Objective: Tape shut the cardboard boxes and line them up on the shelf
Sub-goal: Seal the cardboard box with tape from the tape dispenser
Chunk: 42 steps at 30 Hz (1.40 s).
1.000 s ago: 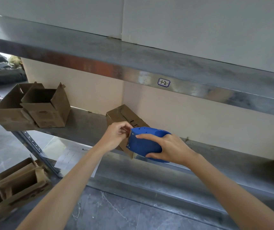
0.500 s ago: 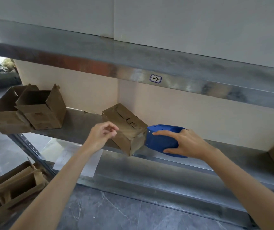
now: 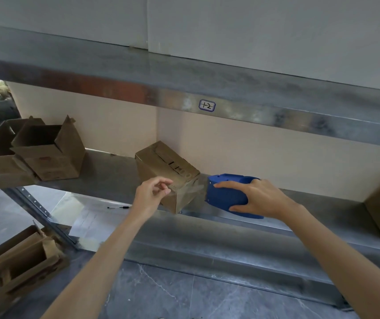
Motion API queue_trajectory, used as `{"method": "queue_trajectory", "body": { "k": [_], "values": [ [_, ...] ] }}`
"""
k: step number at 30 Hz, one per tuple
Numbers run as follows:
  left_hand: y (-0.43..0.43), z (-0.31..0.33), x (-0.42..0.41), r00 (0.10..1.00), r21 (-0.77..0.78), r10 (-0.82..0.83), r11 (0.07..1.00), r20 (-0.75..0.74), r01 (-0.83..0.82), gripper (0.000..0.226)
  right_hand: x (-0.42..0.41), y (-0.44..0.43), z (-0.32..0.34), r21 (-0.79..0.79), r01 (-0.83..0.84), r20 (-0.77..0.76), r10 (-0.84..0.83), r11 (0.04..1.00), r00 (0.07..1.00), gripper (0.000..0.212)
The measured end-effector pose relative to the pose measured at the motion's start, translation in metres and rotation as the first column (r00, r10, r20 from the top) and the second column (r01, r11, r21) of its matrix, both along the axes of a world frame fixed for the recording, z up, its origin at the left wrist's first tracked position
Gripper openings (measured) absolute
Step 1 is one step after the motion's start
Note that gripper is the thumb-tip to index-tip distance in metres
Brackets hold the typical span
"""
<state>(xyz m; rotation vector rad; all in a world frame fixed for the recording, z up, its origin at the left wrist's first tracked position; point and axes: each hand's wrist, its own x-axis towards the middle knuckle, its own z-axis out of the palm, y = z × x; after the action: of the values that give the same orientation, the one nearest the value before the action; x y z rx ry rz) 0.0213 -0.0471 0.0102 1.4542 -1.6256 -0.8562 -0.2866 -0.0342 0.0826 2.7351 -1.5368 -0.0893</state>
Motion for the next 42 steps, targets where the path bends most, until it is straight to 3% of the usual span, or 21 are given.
{"method": "queue_trajectory", "body": {
  "k": [7,16,23,28,42],
  "values": [
    [-0.003,-0.014,-0.003,1.0,-0.031,0.027,0.999,-0.003,-0.027,0.028,-0.001,-0.007,-0.004,0.001,-0.018,0.003,0.018,1.0,1.0,0.066],
    [0.002,-0.034,-0.011,0.993,-0.199,0.081,0.975,-0.081,-0.095,0.03,0.001,-0.008,-0.01,-0.009,0.004,0.001,-0.004,1.0,1.0,0.067],
    [0.001,-0.041,-0.011,0.997,-0.279,0.072,0.958,0.016,-0.065,0.029,0.004,-0.01,-0.01,0.002,0.013,-0.004,-0.013,1.0,1.0,0.069],
    [-0.005,-0.04,-0.009,0.944,-0.392,0.253,0.907,0.211,-0.155,0.023,0.008,-0.011,-0.011,0.006,0.021,-0.017,-0.021,1.0,1.0,0.068],
    [-0.015,-0.055,-0.028,0.904,-0.43,0.37,0.867,0.216,-0.252,0.018,0.009,-0.011,-0.016,0.028,0.051,0.015,-0.052,0.998,0.999,0.066]
  ]
}}
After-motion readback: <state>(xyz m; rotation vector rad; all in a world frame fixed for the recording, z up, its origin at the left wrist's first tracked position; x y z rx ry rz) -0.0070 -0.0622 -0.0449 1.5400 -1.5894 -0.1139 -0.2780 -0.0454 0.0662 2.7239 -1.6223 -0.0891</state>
